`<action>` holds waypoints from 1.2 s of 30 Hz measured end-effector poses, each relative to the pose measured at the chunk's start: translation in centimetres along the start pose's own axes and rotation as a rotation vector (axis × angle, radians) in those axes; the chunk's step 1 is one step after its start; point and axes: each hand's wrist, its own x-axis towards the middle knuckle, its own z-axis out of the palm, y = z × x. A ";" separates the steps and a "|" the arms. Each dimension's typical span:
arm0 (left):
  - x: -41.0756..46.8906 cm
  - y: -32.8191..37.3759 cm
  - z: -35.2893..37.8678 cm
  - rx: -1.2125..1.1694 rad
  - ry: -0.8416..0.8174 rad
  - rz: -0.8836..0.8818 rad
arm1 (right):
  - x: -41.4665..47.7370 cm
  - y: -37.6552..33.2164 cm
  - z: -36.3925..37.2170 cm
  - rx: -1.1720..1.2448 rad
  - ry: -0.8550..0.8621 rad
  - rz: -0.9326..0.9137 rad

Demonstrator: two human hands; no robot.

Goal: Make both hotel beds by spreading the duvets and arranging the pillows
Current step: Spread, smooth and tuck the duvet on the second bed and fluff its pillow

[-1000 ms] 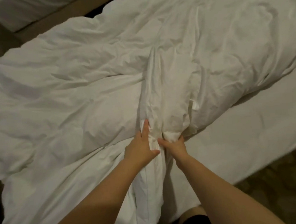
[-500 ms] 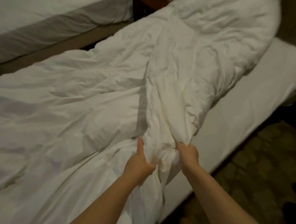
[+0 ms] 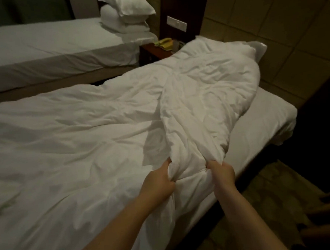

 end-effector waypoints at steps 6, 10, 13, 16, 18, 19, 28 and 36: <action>-3.0 2.6 0.3 0.019 0.046 -0.047 | -1.0 0.7 -2.6 0.010 -0.080 0.009; -5.1 5.1 3.4 0.073 0.037 -0.078 | -1.0 3.3 -6.5 0.036 -0.089 0.045; -6.3 6.0 5.5 0.077 0.067 -0.152 | -1.7 4.1 -8.4 -0.069 -0.195 -0.053; -7.9 5.7 6.8 0.041 0.104 -0.230 | -3.1 5.7 -8.9 -0.316 -0.300 -0.245; -9.5 5.2 7.5 0.034 0.094 -0.264 | -5.7 8.0 -8.1 -0.459 -0.415 -0.319; -10.2 5.0 7.8 0.038 0.091 -0.272 | -7.3 9.6 -7.6 -0.488 -0.524 -0.329; -11.3 4.7 7.3 -0.009 0.165 -0.189 | -12.5 14.4 -6.0 -0.347 -0.712 -0.303; -10.7 4.2 7.4 -0.054 0.083 -0.083 | -14.7 14.3 -3.7 -0.387 -0.530 -0.249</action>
